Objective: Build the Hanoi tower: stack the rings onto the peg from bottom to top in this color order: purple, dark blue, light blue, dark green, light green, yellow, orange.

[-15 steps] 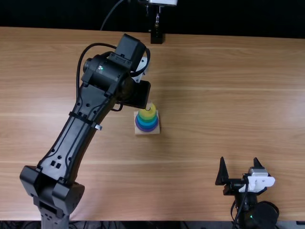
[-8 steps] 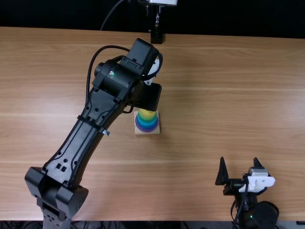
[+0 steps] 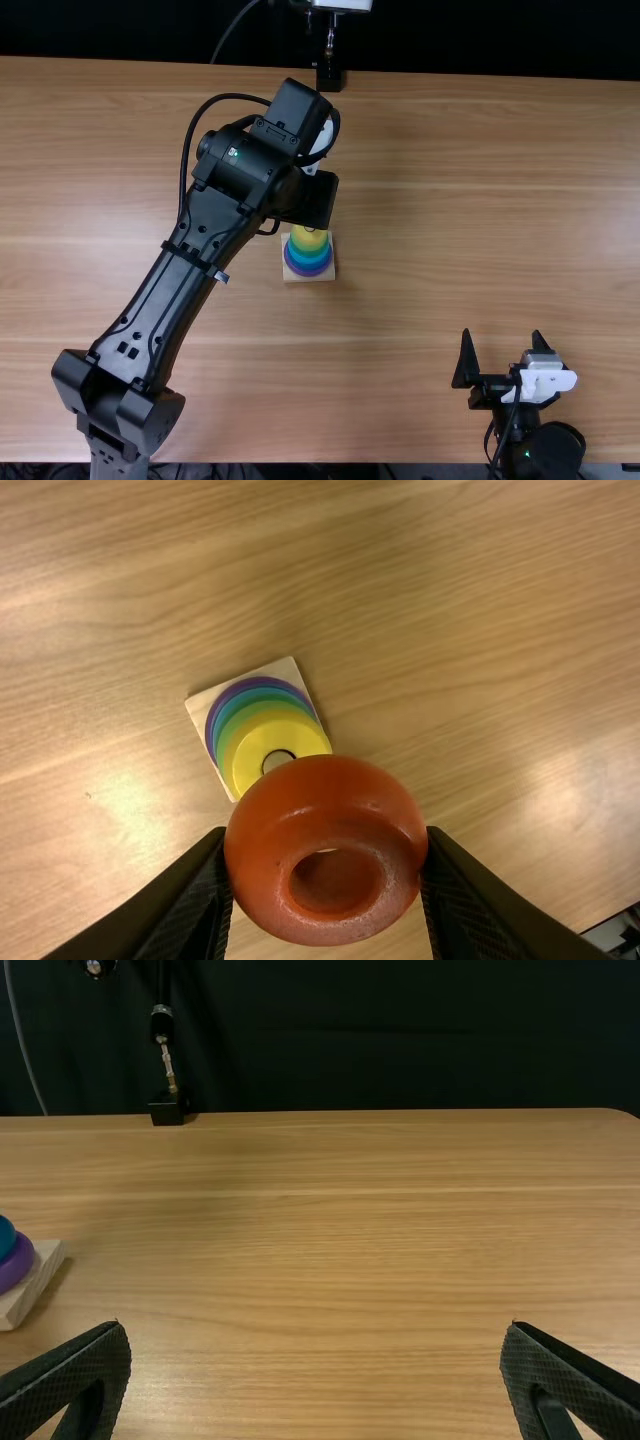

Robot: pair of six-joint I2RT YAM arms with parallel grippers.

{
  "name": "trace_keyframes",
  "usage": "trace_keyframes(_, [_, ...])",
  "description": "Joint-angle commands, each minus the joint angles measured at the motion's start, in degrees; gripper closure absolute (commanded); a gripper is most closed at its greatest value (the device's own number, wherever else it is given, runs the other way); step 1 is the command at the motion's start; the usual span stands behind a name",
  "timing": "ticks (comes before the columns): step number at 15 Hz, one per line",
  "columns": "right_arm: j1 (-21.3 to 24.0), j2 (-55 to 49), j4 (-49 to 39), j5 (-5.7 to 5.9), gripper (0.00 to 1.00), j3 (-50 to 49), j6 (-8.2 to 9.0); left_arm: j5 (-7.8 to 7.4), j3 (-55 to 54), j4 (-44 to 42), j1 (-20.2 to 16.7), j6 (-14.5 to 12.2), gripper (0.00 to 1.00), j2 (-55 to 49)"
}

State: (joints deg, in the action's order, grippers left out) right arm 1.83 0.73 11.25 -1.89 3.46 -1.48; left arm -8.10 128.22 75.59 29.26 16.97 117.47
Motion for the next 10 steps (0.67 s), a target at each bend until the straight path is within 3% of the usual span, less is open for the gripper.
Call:
trace_keyframes(1, [0.37,-0.73,4.00,-0.32,0.00,-2.41,0.00,-0.13,-1.05,0.13,0.01,0.64,1.00,1.53])
trace_keyframes(10, [0.37,-0.73,3.90,-0.32,0.00,-2.41,0.00,-0.02,-1.84,0.56,-0.52,0.22,1.00,3.82])
